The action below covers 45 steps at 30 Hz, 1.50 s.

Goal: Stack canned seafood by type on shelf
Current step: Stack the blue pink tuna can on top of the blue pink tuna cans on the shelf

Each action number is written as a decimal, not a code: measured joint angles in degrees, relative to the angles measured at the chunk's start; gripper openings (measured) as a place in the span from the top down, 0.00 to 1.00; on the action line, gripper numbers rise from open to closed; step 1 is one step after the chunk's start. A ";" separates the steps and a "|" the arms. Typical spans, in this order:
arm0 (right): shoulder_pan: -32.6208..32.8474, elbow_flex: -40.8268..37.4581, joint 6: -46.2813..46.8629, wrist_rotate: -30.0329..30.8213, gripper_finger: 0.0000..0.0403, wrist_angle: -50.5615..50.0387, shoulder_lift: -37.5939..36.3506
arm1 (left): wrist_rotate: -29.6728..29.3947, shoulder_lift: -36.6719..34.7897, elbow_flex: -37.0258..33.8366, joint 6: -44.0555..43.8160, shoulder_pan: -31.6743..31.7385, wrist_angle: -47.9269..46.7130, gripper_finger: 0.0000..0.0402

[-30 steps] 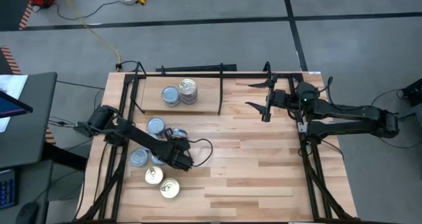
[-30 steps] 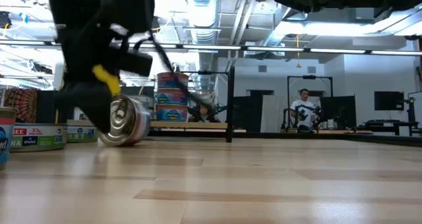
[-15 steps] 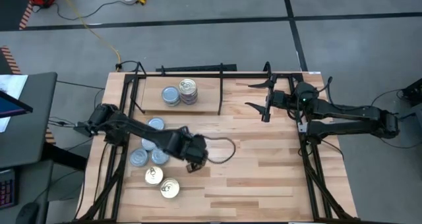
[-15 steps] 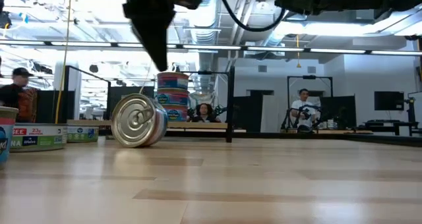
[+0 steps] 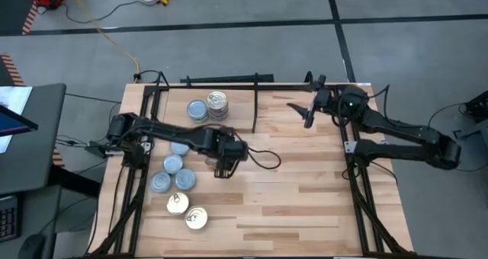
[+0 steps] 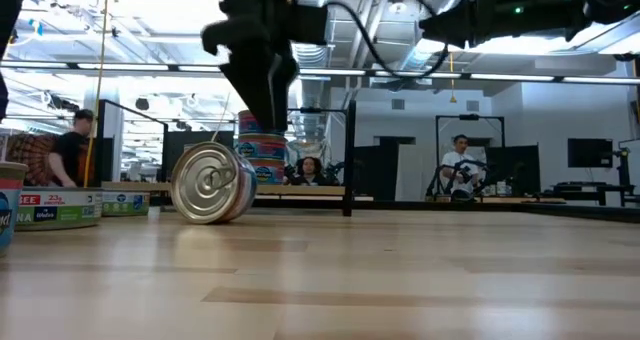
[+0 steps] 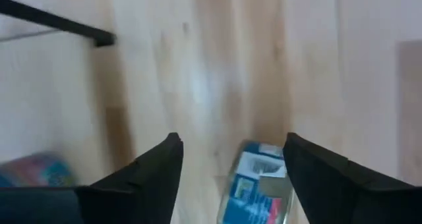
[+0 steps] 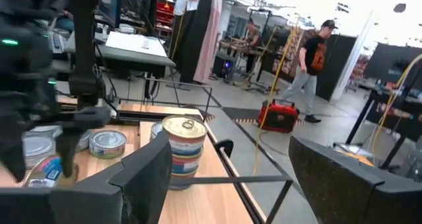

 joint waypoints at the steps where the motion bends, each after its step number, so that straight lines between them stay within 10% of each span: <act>1: -0.47 0.00 0.25 -0.08 0.18 -0.36 0.00 | 2.32 0.10 -0.01 1.22 1.27 -0.02 0.37; 12: -2.17 0.00 2.53 -0.15 0.18 -3.66 0.00 | 21.41 0.22 -0.01 6.92 11.67 -2.12 0.35; 38: -4.59 0.00 4.93 0.14 0.18 3.79 -0.02 | 5.51 1.20 -1.24 13.49 5.46 -4.98 0.33; 45: -4.59 0.00 4.89 0.14 0.18 3.79 -0.02 | 11.66 1.20 -1.24 6.55 5.25 -6.83 0.29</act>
